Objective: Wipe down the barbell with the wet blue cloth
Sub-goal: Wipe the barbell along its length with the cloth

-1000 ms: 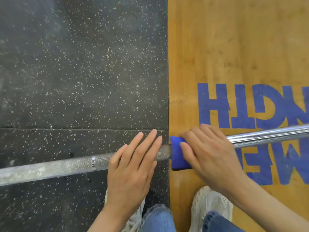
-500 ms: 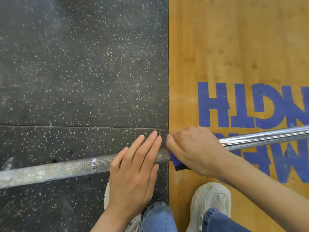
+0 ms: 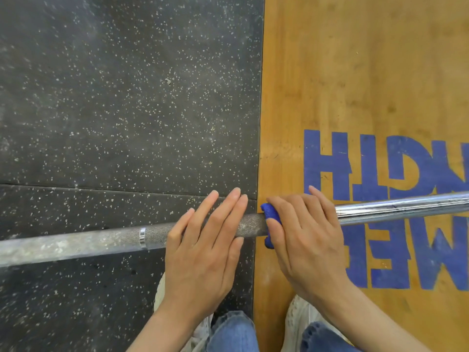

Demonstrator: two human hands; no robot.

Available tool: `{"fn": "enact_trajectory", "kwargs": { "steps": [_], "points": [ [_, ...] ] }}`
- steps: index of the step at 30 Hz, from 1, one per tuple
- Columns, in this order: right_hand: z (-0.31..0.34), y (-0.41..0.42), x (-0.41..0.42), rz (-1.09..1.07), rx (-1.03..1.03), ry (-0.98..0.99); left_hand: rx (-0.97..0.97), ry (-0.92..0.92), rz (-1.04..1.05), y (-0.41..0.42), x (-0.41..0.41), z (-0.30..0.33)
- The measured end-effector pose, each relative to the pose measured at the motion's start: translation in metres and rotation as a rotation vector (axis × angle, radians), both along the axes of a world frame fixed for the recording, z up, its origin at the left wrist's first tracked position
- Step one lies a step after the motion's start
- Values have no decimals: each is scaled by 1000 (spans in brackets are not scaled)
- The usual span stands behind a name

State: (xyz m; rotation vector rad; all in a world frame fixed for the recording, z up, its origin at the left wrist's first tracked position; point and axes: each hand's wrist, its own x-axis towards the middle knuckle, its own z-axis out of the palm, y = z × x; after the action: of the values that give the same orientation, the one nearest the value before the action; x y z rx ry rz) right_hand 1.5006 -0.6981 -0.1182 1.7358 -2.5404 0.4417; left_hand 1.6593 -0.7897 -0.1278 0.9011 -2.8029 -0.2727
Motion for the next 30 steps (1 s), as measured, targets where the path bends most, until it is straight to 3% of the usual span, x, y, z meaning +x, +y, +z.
{"fn": "enact_trajectory", "kwargs": {
  "steps": [10, 14, 21, 25, 30],
  "points": [
    [-8, -6, 2, 89, -11, 63, -6, 35, 24, -20, -17, 2],
    [11, -60, -12, -90, -30, 3, -26, 35, 21, -31, -25, 2],
    [-7, -33, -10, 24, 3, 52, -29, 45, 34, -47, -36, 3],
    [10, -77, -22, -92, 48, -62, -33, 74, 26, -58, -43, 3],
    [4, -48, -12, -24, -14, -45, -45, 61, 25, -69, -49, 3]
  ]
}}
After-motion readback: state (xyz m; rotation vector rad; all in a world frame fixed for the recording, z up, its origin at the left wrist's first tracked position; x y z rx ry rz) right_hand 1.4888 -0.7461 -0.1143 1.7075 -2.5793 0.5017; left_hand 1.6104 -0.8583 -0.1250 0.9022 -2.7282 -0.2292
